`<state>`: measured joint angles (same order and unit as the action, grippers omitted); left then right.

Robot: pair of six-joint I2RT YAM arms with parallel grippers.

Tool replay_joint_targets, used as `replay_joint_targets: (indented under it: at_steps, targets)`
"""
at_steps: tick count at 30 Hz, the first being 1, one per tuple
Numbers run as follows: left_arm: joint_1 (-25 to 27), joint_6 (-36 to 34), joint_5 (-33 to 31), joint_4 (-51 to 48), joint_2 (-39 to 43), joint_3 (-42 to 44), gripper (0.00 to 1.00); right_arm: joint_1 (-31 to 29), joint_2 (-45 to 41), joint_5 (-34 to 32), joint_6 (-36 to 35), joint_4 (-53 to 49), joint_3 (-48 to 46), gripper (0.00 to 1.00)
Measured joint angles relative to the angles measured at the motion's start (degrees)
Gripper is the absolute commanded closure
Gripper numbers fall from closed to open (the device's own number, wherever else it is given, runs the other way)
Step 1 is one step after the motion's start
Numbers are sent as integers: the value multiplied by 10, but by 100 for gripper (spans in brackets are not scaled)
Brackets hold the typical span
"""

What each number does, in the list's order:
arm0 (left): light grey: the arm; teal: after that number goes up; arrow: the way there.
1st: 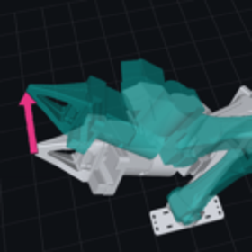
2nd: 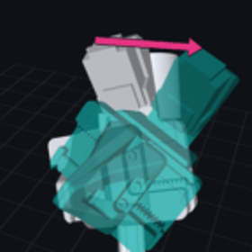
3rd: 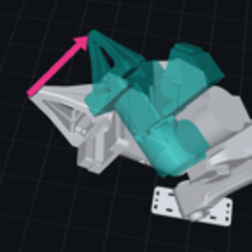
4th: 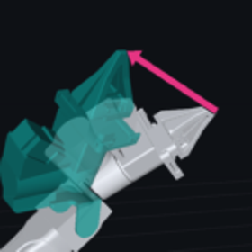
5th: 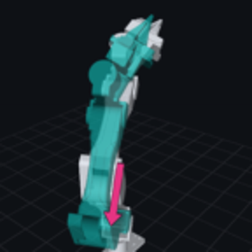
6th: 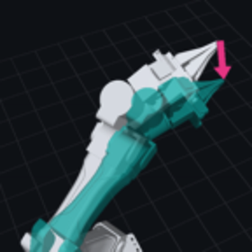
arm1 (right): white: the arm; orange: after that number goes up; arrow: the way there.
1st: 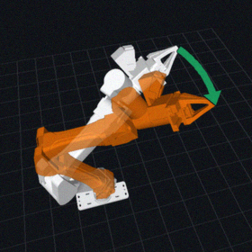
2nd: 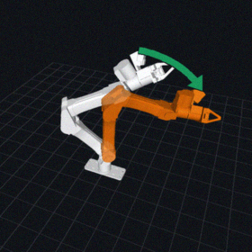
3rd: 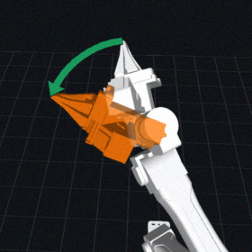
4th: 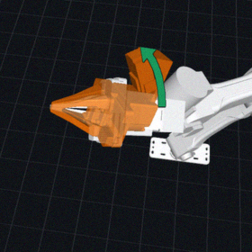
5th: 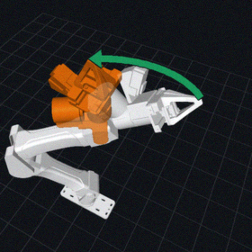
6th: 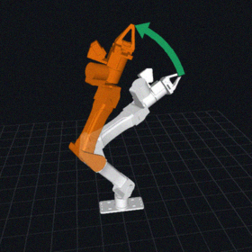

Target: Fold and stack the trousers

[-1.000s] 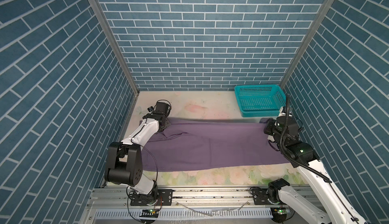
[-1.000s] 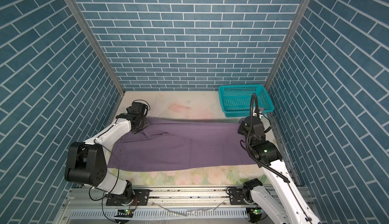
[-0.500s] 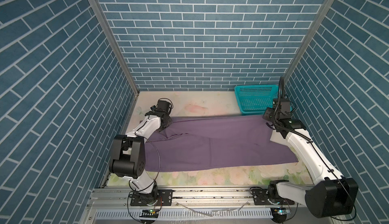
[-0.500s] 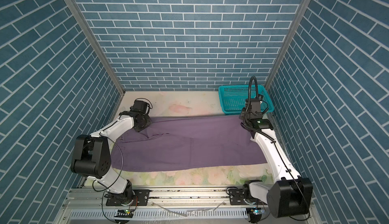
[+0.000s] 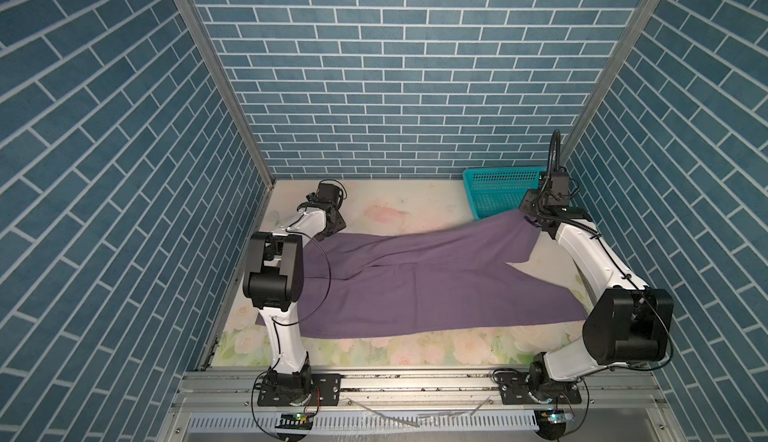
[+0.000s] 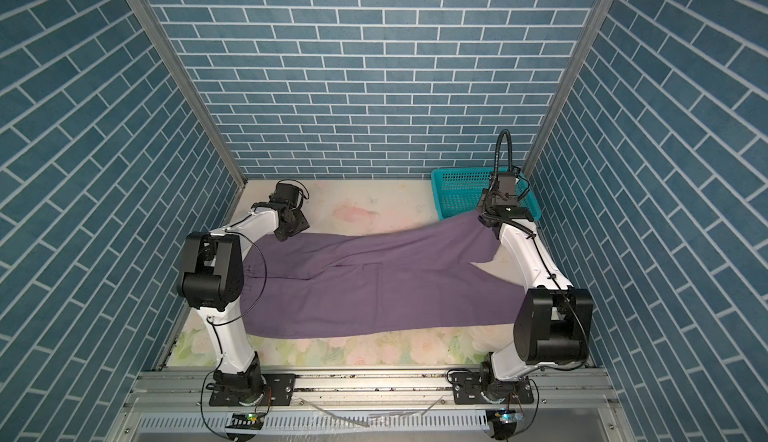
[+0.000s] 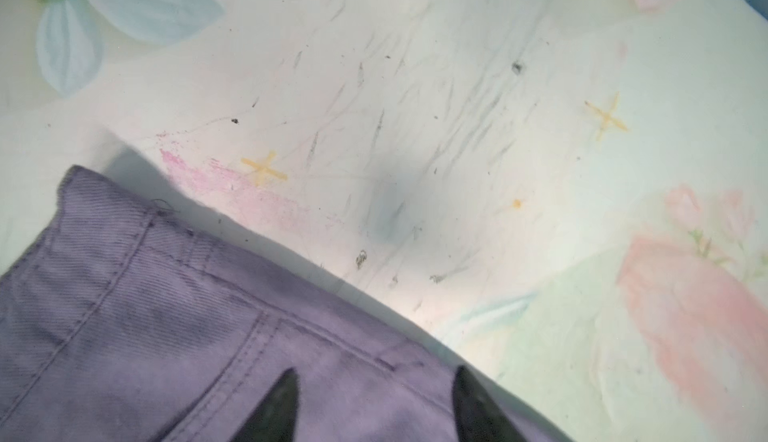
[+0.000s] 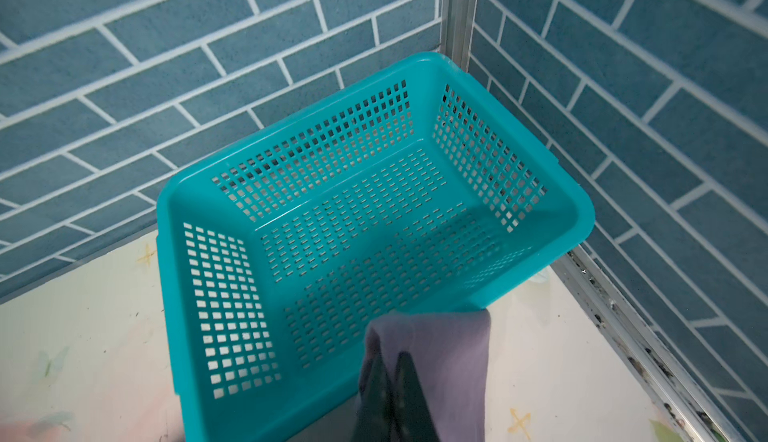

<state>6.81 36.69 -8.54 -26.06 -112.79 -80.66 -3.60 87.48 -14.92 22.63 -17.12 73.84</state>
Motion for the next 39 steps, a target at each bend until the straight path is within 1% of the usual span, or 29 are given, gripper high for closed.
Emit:
replay_joint_targets:
  at_steps: [3, 4, 6, 8, 9, 10, 11, 12, 13, 15, 16, 19, 23, 27, 30, 34, 37, 39]
  targets:
    - [16, 1, -20, -6, 40, 35, 18, 1, 0, 7, 0, 2, 0, 100]
    - [24, 2, -29, -11, 62, 51, 21, 1, 0, 9, 0, 2, 0, 100]
    - [56, 3, -53, -19, 134, 97, 30, 1, 0, 17, 0, 2, 0, 100]
    - [91, -1, -71, -25, 199, 132, 40, 1, 0, 28, 0, 2, 0, 100]
    - [115, -1, -78, -30, 240, 151, 43, 1, 0, 32, 0, 1, 0, 100]
    - [132, -6, -81, -33, 266, 162, 43, 1, 0, 37, 0, 0, 0, 100]
    - [145, -8, -82, -35, 294, 178, 43, 1, -2, 41, 0, 0, 0, 100]
    - [152, -9, -84, -38, 319, 195, 40, 1, -3, 45, 1, -1, 0, 100]
    - [153, -9, -88, -41, 336, 210, 35, 1, -6, 49, 1, -2, -1, 100]
    - [147, -5, -107, -61, 359, 241, 19, 1, -20, 57, 5, -6, -5, 100]
    - [143, 0, -113, -72, 361, 251, 15, 1, -28, 61, 7, -7, -8, 100]
    - [119, 2, -132, -101, 350, 261, 7, 1, -70, 68, 11, -11, -30, 100]
    - [85, 4, -163, -106, 310, 233, 4, 1, -126, 67, 12, -16, -71, 100]
    - [43, 6, -176, -92, 224, 171, 4, 1, -176, 56, 12, -28, -111, 100]
    - [23, 4, -184, -77, 150, 128, 3, 1, -208, 39, 12, -47, -134, 100]
    - [10, -3, -188, -69, 54, 76, 1, 1, -245, 19, 12, -73, -151, 100]
    - [2, -3, -184, -66, 8, 59, 2, 1, -273, 6, 12, -90, -160, 100]
    - [-3, -5, -183, -66, -9, 51, 1, 1, -291, -3, 16, -99, -167, 100]
